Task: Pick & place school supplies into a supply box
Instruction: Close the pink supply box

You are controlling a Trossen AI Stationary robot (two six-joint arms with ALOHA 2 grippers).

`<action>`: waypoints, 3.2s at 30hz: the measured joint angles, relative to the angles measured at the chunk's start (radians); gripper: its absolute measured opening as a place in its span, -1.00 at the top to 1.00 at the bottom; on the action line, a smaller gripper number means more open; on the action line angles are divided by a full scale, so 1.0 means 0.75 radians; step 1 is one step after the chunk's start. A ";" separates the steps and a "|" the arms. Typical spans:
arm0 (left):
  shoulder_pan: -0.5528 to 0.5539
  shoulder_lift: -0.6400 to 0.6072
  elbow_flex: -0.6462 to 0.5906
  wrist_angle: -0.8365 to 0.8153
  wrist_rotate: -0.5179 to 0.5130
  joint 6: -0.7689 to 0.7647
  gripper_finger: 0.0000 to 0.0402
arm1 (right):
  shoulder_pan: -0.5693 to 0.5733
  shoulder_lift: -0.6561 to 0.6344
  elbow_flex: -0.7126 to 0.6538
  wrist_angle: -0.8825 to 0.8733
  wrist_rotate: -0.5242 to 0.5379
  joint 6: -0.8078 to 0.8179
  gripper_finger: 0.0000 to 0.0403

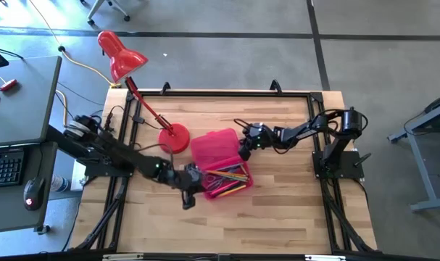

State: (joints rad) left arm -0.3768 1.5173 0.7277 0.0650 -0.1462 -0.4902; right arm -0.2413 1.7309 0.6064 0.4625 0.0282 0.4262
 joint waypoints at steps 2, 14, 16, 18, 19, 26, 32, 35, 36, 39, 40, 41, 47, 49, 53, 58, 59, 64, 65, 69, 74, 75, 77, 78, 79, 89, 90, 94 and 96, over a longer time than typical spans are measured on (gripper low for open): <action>-0.018 0.044 0.000 0.014 -0.012 -0.016 0.80 | 0.000 -0.001 0.000 0.050 -0.010 -0.022 1.00; -0.022 0.135 0.004 0.028 -0.034 -0.060 0.80 | -0.001 -0.004 0.001 0.265 -0.123 -0.167 1.00; -0.022 0.134 0.004 0.021 -0.036 -0.060 0.80 | -0.001 -0.004 0.001 0.271 -0.141 -0.186 1.00; -0.022 0.133 0.004 0.005 -0.039 -0.055 0.80 | 0.000 -0.004 0.001 0.272 -0.160 -0.193 1.00; -0.022 0.133 0.004 -0.004 -0.047 -0.055 0.80 | 0.002 -0.004 0.001 0.268 -0.167 -0.190 1.00; -0.023 0.116 0.003 -0.114 -0.030 -0.050 0.80 | 0.076 -0.004 0.001 0.258 -0.188 -0.184 1.00; -0.049 0.075 0.023 -0.173 -0.022 0.082 0.80 | 0.175 -0.006 0.002 0.205 -0.150 -0.171 1.00; -0.066 0.043 0.067 -0.287 -0.024 0.100 0.80 | 0.216 -0.006 0.002 0.171 -0.097 -0.156 1.00; -0.067 0.035 0.088 -0.319 -0.032 0.100 0.80 | 0.230 -0.006 0.002 0.153 -0.078 -0.156 1.00; -0.068 0.012 0.140 -0.467 -0.065 0.090 0.80 | 0.279 -0.006 0.002 0.115 -0.006 -0.154 1.00; -0.068 0.012 0.152 -0.505 -0.074 0.084 0.80 | 0.300 -0.006 0.002 0.105 0.015 -0.152 1.00; -0.066 0.011 0.160 -0.534 -0.090 0.078 0.80 | 0.320 -0.006 0.002 0.095 0.038 -0.150 1.00; -0.083 0.006 0.187 -0.570 -0.110 0.039 0.80 | 0.421 -0.006 0.002 0.046 0.211 -0.057 1.00; -0.089 0.006 0.189 -0.565 -0.111 0.034 0.80 | 0.434 -0.006 0.002 0.004 0.244 -0.021 1.00; -0.122 0.006 0.190 -0.624 -0.120 -0.011 0.80 | 0.468 -0.006 0.002 -0.054 0.179 0.105 1.00; -0.174 0.005 0.190 -0.643 -0.135 -0.103 0.80 | 0.586 -0.006 0.002 -0.051 0.153 0.155 1.00; -0.185 0.005 0.190 -0.633 -0.137 -0.115 0.80 | 0.608 -0.006 0.002 -0.051 0.157 0.155 1.00; -0.237 0.005 0.190 -0.610 -0.184 -0.121 0.80 | 0.695 -0.005 0.002 -0.002 0.157 0.183 1.00; -0.243 0.005 0.190 -0.612 -0.185 -0.122 0.80 | 0.709 -0.005 0.002 0.017 0.151 0.195 1.00; -0.242 0.005 0.190 -0.611 -0.183 -0.125 0.80 | 0.749 -0.005 0.002 0.036 0.106 0.178 1.00; -0.240 0.005 0.190 -0.604 -0.183 -0.124 0.80 | 0.735 -0.005 0.002 0.010 0.198 0.114 1.00; -0.240 0.005 0.190 -0.595 -0.177 -0.124 0.80 | 0.725 -0.005 0.002 -0.004 0.263 0.126 1.00; -0.240 0.005 0.190 -0.553 -0.155 -0.121 0.80 | 0.698 -0.005 0.002 -0.057 0.412 0.161 1.00; -0.240 0.005 0.190 -0.518 -0.130 -0.107 0.80 | 0.679 -0.005 0.002 -0.087 0.484 0.174 1.00; -0.240 0.005 0.190 -0.476 -0.104 -0.077 0.80 | 0.656 -0.005 0.002 -0.115 0.544 0.179 1.00; -0.240 0.033 0.191 -0.232 0.219 0.151 0.80 | 0.247 -0.005 0.002 -0.163 0.430 0.081 1.00; -0.240 0.047 0.186 -0.231 0.230 0.155 0.80 | 0.201 -0.003 0.002 -0.153 0.386 0.058 1.00; -0.240 0.122 0.165 -0.217 0.281 0.156 0.80 | 0.037 0.039 0.002 -0.030 0.182 -0.056 1.00; -0.240 0.168 0.161 -0.218 0.276 0.155 0.80 | -0.026 0.078 0.003 0.059 0.067 -0.068 1.00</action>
State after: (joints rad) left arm -0.5568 1.6433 0.8487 -0.0988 0.0612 -0.3735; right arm -0.2610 1.7897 0.6082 0.5064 0.0784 0.3753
